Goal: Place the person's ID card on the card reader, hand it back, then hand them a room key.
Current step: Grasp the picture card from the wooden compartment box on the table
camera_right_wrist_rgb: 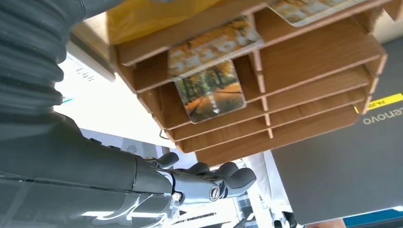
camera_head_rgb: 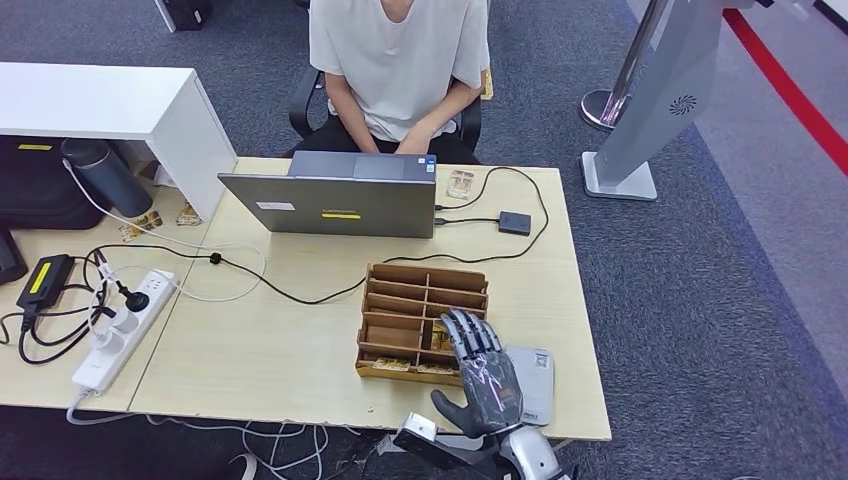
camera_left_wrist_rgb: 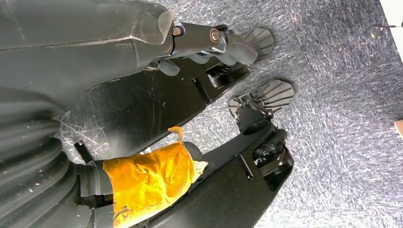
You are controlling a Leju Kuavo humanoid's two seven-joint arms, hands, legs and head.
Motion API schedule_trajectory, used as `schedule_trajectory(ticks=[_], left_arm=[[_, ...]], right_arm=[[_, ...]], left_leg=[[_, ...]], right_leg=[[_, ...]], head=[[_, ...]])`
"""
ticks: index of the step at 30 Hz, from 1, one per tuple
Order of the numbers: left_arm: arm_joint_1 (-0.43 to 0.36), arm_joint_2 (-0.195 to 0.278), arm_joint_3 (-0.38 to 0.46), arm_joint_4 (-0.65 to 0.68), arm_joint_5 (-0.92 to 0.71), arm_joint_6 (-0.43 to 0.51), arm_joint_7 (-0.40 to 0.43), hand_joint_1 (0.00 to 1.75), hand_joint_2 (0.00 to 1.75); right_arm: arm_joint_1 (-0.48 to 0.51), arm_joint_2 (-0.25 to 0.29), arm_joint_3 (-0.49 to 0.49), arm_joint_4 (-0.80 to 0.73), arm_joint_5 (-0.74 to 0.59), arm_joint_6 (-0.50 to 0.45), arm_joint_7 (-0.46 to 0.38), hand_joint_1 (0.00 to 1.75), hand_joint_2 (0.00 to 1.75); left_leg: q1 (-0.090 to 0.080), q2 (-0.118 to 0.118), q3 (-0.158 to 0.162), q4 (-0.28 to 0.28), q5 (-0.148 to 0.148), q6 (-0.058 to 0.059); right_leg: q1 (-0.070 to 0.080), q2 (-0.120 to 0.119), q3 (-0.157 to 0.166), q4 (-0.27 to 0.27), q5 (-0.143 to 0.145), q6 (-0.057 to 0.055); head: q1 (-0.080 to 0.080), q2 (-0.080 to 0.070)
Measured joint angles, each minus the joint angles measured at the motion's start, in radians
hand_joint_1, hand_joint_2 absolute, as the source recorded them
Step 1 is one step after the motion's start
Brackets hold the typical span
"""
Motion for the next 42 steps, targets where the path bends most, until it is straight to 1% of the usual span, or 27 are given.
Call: schedule_trajectory(ticks=[4,13,20,26,29,34,42], left_arm=[[0.0,0.0,-0.01,0.0,0.013,0.0,0.006,0.0,1.75],[-0.003,0.001,-0.036,0.0,0.04,0.004,0.021,0.0,1.75],[-0.007,0.001,-0.052,0.0,0.058,0.006,0.022,0.0,1.75],[-0.01,0.001,-0.062,0.0,0.066,0.006,0.024,0.0,1.75],[-0.011,0.002,-0.067,0.0,0.069,0.006,0.024,0.0,1.75],[-0.011,0.003,-0.073,0.0,0.082,0.005,0.023,0.0,1.75],[-0.011,0.006,-0.084,0.0,0.103,0.007,0.023,0.0,1.75]], right_arm=[[-0.019,0.002,0.029,0.008,-0.013,0.0,0.022,0.0,1.75],[-0.015,0.0,0.038,0.019,-0.026,0.0,-0.021,0.0,1.75],[-0.042,0.01,0.068,0.045,-0.031,0.0,0.021,0.0,1.75],[-0.048,0.01,0.083,0.052,-0.034,0.0,0.03,0.0,1.75],[-0.046,0.008,0.085,0.053,-0.037,0.0,0.021,0.0,1.75],[-0.025,0.0,0.077,0.053,-0.039,0.0,-0.021,0.0,1.75],[-0.014,-0.004,0.06,0.049,-0.026,0.0,-0.003,0.0,1.75]], left_leg=[[0.0,0.0,0.0,0.0,0.0,0.0],[0.0,0.0,0.0,0.0,0.0,0.0],[0.0,0.0,0.0,0.0,0.001,-0.001],[0.0,0.0,0.0,0.0,0.001,-0.001],[0.0,0.0,0.0,0.0,0.001,-0.001],[0.0,0.0,0.0,0.0,0.001,-0.001],[0.0,0.0,0.0,0.0,0.001,-0.001]], right_leg=[[0.0,0.0,0.0,0.0,0.0,0.0],[0.0,0.0,0.0,0.0,0.0,0.0],[0.0,0.0,0.0,0.0,0.0,0.0],[0.0,0.0,0.0,0.0,0.0,0.0],[0.0,0.0,0.0,0.0,0.0,0.0],[0.0,0.0,0.0,0.0,0.0,0.0],[0.0,0.0,0.0,0.0,0.0,0.0]], head=[[0.0,0.0],[0.0,0.0],[0.0,0.0],[0.0,0.0],[0.0,0.0],[0.0,0.0],[0.0,0.0]])
